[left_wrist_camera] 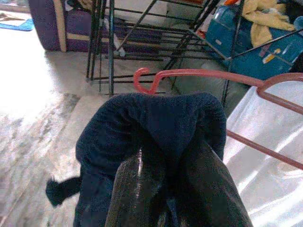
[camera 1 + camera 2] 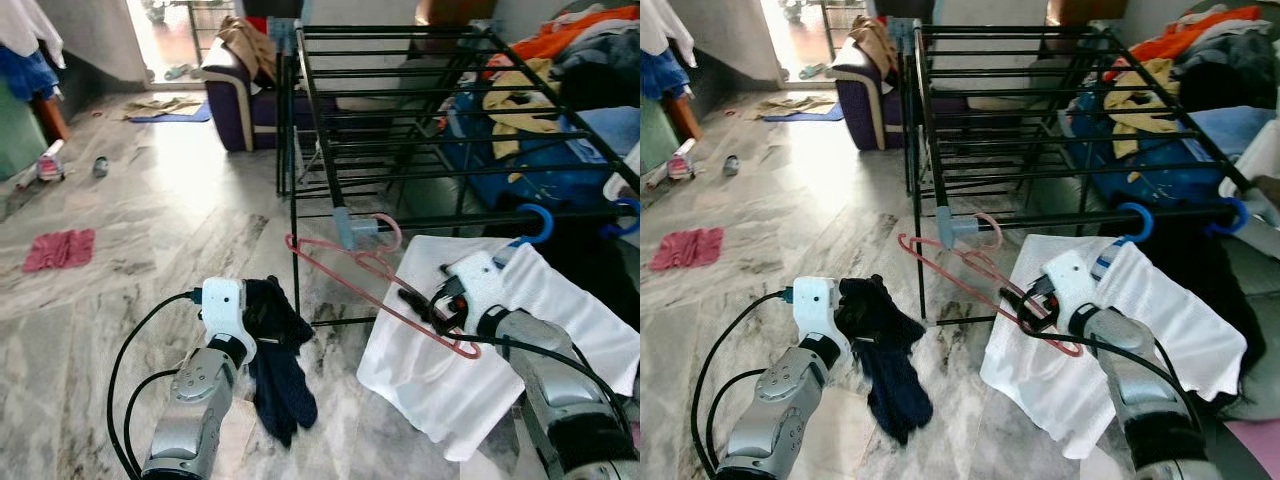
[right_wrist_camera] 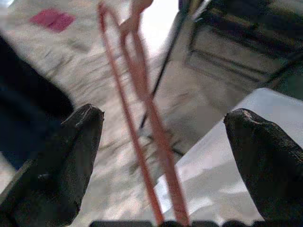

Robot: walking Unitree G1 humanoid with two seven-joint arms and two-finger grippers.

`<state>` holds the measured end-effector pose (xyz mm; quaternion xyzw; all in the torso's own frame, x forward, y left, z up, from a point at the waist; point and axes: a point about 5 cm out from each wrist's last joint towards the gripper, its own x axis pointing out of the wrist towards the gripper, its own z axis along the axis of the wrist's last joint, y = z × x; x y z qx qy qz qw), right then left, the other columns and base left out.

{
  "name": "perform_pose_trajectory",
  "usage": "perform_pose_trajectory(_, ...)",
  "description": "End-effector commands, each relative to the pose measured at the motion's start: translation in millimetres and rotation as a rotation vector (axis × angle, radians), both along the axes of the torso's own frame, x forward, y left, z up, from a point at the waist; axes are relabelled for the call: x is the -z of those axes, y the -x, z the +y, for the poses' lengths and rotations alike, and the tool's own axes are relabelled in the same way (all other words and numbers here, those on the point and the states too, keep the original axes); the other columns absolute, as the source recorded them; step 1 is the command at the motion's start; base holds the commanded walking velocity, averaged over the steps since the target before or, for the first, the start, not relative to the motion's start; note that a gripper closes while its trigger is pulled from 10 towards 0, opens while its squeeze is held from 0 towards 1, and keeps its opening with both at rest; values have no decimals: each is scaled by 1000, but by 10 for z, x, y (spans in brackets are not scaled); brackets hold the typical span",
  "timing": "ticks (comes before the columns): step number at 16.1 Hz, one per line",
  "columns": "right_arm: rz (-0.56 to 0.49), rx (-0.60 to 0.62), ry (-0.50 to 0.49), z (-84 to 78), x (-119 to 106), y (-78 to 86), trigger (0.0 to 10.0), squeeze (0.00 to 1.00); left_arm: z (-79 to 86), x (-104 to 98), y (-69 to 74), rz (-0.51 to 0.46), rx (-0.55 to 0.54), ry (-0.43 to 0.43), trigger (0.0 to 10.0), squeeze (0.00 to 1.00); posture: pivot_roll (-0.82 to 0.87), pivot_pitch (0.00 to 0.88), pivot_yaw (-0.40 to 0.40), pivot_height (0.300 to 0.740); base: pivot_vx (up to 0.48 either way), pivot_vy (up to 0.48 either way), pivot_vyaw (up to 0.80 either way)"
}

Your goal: Hang hanger

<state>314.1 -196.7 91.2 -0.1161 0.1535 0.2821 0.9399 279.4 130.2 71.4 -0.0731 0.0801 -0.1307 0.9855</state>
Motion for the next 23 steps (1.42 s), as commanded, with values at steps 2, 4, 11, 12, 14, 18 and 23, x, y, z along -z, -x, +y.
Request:
perform_pose_trajectory(2,5,-48,29,-53,-42,-55,10000,0,-3,-98,-28,-44,20,-56,10000,0,22,11,-35,740,0,0,0)
perform_pose_trajectory(4,-14,-26,21,-70,-81,-125,10000,0,30,-146,-9,-78,44,-114,10000,0,52,7,-24,740,0,0,0)
perform_pose_trajectory(11,-98,69,-50,120,13,-176,10000,0,305,-284,-63,-113,36,-240,10000,0,122,0,63,740,0,0,0)
perform_pose_trajectory(12,-100,70,-49,121,18,-172,10000,0,302,-288,-63,-113,38,-240,10000,0,122,0,63,740,0,0,0)
perform_pose_trajectory(14,-90,43,-16,90,36,-142,10000,0,272,-285,-69,-111,36,-230,10000,0,106,0,53,740,0,0,0)
perform_pose_trajectory(18,-62,-29,74,-20,-15,-148,10000,0,225,-215,8,-88,47,-216,10000,0,94,13,41,740,0,0,0)
perform_pose_trajectory(23,45,-123,196,-201,75,-132,10000,0,206,-172,72,-67,45,-204,10000,0,95,37,16,740,0,0,0)
